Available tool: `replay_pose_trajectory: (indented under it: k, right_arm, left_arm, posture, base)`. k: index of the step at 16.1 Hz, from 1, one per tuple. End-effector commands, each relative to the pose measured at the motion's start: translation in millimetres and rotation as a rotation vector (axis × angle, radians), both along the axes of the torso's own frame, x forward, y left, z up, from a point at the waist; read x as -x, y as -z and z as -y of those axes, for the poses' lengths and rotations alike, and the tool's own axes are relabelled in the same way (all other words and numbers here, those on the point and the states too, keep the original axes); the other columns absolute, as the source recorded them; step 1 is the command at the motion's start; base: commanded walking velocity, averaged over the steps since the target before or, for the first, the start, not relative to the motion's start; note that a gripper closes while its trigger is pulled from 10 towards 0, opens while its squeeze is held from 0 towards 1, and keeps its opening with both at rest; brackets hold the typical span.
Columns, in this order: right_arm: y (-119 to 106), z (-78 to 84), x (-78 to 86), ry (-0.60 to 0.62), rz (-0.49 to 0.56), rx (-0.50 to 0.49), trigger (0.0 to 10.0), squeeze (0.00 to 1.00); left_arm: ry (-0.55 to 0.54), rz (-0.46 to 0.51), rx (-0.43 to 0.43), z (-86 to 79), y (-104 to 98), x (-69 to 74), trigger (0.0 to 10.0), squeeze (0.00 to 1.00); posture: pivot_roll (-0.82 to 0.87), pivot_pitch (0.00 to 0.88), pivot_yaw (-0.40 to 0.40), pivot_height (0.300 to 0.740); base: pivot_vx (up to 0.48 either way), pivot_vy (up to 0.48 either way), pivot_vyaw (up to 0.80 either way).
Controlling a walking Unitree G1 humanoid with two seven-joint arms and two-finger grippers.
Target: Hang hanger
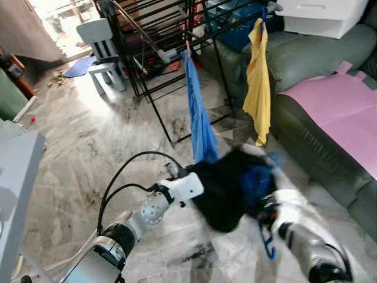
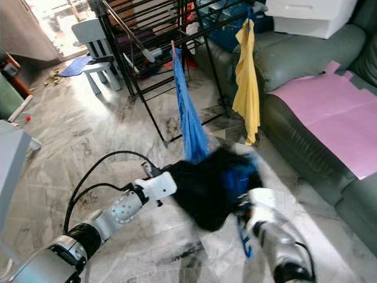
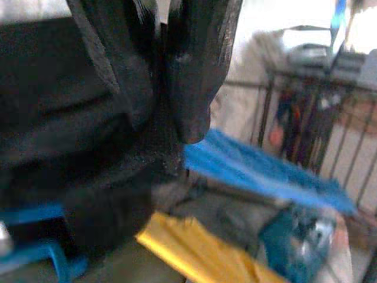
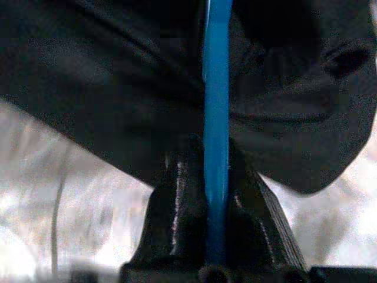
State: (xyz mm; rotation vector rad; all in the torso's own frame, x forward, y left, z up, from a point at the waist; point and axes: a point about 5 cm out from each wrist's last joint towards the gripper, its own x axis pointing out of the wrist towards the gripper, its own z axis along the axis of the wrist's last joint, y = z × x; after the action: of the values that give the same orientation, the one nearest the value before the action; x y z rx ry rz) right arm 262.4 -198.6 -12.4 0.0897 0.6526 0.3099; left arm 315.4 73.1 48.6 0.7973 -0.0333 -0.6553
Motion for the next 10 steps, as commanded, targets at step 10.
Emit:
replay_pose_trajectory:
  k: [10]
  right_arm:
    - [-29.5,70.9,-24.1,0.65,0.132,-0.087,10.0,0.0]
  left_arm:
    - [0.275,0.155,0.398,36.8,-54.9,12.9,10.0,0.0]
  posture:
    - [-0.18,0.038,0.187,0.74]
  base:
    - [0.0,0.0,0.0]
